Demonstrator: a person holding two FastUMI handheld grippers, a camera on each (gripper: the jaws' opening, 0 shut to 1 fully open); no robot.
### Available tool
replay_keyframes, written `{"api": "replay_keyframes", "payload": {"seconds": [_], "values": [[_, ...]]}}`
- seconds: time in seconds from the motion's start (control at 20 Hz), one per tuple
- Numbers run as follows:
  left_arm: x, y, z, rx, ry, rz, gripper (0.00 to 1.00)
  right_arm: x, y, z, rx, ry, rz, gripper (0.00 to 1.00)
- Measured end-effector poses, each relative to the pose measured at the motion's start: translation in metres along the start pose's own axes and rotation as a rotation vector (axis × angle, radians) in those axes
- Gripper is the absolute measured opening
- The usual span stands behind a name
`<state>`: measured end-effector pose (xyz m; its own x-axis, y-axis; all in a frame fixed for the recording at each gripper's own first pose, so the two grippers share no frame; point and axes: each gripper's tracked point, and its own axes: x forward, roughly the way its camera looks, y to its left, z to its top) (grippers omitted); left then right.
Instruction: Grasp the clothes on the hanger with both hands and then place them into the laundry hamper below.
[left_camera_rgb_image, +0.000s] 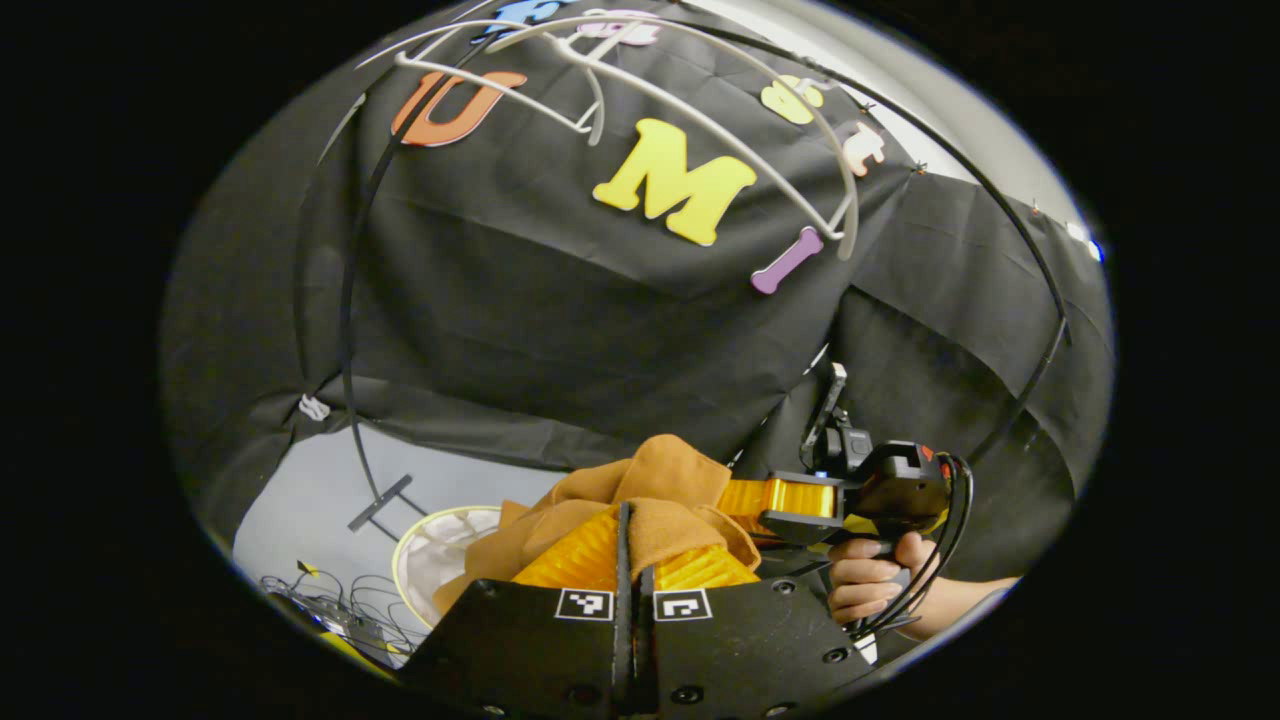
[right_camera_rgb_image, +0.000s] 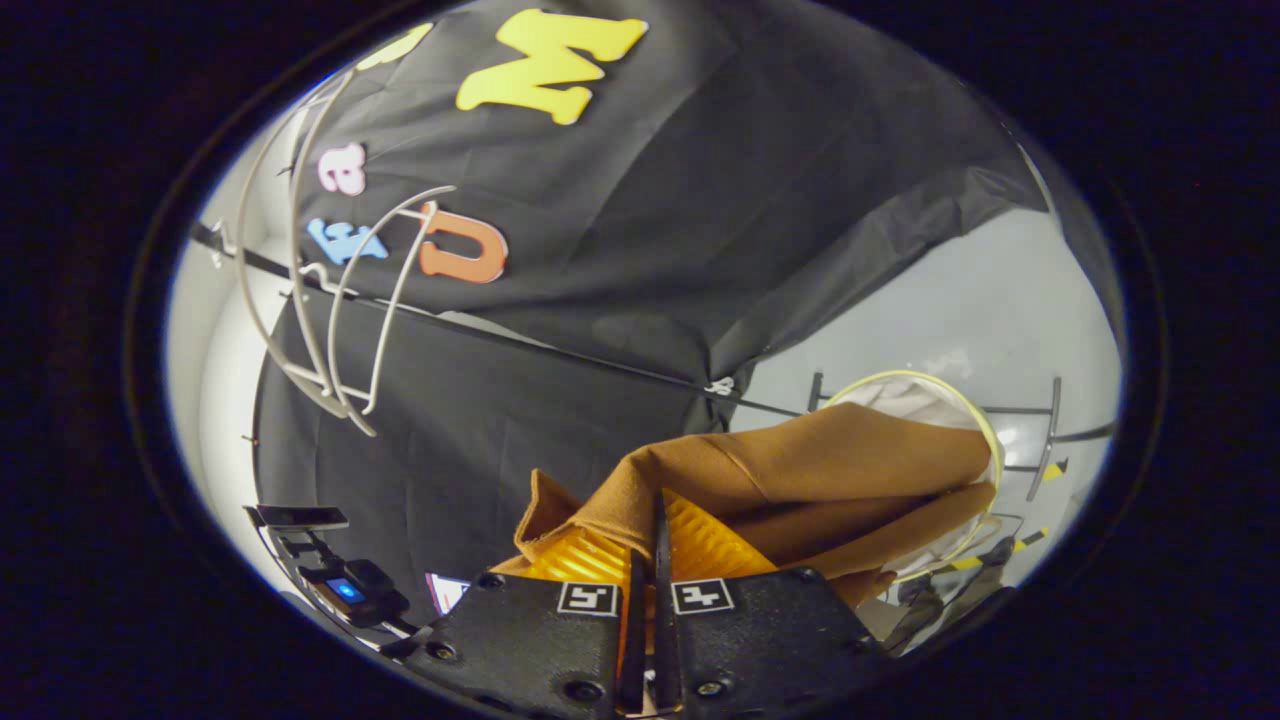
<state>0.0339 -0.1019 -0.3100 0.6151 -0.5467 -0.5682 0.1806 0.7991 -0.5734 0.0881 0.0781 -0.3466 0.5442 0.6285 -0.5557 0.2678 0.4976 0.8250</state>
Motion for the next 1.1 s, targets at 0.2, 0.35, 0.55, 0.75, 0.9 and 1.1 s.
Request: {"api": "replay_keyframes", "payload": {"seconds": [0.2,0.35,0.55,0.75,0.9,1.1], "values": [[0.014,0.012,-0.027,-0.041,0.071,0.04,0.01,0.007,-0.035,-0.003,0.065,0.011,-0.082,0.07],[0.019,0.02,-0.039,-0.064,0.116,0.081,0.01,0.023,-0.057,-0.002,0.111,0.028,-0.154,0.07],[0.02,0.024,-0.049,-0.061,0.18,0.124,0.07,0.028,-0.086,-0.001,0.173,0.027,-0.237,0.07],[0.02,0.032,-0.061,-0.124,0.264,0.202,0.01,0.02,-0.108,-0.007,0.144,0.057,-0.312,0.19],[0.014,0.038,-0.062,-0.192,0.302,0.239,0.32,0.01,-0.121,-0.011,0.172,0.072,-0.328,0.29],[0.013,0.037,-0.062,-0.245,0.302,0.241,0.55,-0.013,-0.11,0.0,0.205,0.021,-0.269,0.52]]}}
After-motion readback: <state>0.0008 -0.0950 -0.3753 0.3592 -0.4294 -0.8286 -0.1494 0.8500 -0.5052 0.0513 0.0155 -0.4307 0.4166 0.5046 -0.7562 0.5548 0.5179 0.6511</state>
